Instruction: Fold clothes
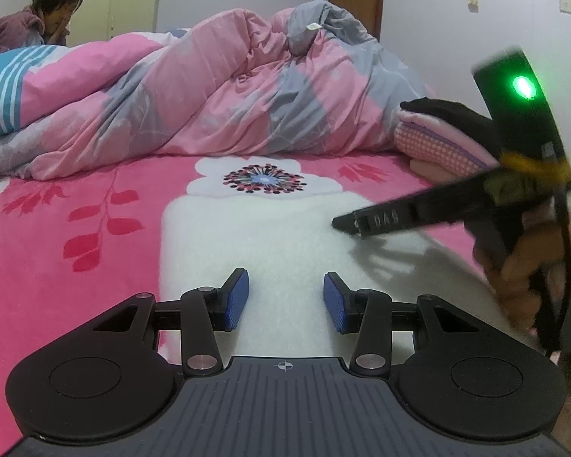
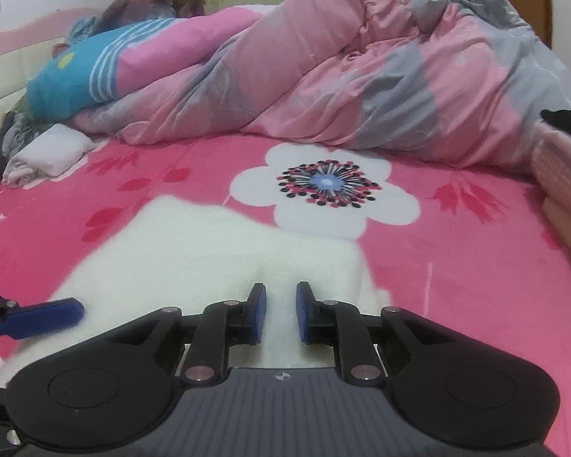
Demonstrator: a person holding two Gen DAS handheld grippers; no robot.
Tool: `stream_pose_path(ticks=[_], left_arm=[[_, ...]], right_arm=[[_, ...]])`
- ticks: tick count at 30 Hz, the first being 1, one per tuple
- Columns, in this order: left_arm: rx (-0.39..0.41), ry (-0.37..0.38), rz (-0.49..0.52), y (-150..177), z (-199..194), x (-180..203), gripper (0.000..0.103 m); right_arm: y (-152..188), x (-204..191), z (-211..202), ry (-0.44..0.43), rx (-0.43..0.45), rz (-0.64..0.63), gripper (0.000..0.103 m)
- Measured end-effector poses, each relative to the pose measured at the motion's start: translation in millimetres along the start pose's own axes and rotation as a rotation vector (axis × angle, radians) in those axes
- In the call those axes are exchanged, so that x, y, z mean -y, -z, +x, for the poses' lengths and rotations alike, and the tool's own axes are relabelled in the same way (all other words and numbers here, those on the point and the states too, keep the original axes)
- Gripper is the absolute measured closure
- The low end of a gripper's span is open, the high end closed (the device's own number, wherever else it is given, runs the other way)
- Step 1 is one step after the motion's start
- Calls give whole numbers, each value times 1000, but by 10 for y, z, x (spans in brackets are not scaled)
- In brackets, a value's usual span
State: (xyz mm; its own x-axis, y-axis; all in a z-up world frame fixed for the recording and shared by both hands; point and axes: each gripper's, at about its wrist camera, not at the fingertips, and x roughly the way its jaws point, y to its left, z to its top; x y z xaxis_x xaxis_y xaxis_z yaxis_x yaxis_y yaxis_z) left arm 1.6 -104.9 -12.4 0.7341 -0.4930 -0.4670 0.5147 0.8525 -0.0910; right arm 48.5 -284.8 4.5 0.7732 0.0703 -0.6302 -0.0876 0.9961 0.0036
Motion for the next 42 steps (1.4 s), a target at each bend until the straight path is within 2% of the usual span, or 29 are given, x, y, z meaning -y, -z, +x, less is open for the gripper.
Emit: stream_pose_path(ticks=[2, 4, 6, 9, 10, 13, 16, 19, 23, 26, 30, 33, 35, 39, 42], left_arm=[[5, 4, -8, 11, -5, -12, 60], [10, 6, -13, 21, -14, -13, 60], [15, 10, -17, 26, -15, -16, 60], [17, 25, -28, 32, -10, -46, 60], [19, 29, -30, 31, -13, -55, 60], [26, 39, -36, 49, -30, -73, 60], [31, 46, -42, 58, -33, -80, 60], [32, 51, -46, 59, -32, -83, 60], [29, 59, -48, 51, -22, -98, 59], [21, 66, -49, 34, -21, -111, 59], [19, 65, -65, 39, -39, -110, 59], [20, 65, -74, 51, -63, -110, 59], [20, 63, -76, 50, -61, -109, 59], [18, 65, -80, 45, -55, -121, 59], [21, 72, -80, 56, -65, -134, 59]], right_arm=[[-102, -41, -30, 10, -12, -27, 85], [-210, -87, -83, 15, 13, -56, 85], [-256, -73, -50, 7, 15, -40, 85], [-153, 1, 221, 7, -53, -26, 86], [-110, 23, 271, -2, -48, -31, 86], [-238, 26, 228, 5, -79, 17, 86], [-325, -85, 115, 33, -41, -42, 85], [-347, -85, 54, 15, -14, -35, 85], [-202, 41, 252, 38, -77, -18, 85], [-292, 90, 242, 26, -86, 29, 85], [-558, -102, 197, -60, -58, -24, 84], [-732, -306, 301, -196, -86, -74, 84], [-776, -424, 463, -251, -119, -90, 83], [-733, -565, 874, -233, -239, -93, 82], [-844, -657, 760, -239, -199, -119, 81]])
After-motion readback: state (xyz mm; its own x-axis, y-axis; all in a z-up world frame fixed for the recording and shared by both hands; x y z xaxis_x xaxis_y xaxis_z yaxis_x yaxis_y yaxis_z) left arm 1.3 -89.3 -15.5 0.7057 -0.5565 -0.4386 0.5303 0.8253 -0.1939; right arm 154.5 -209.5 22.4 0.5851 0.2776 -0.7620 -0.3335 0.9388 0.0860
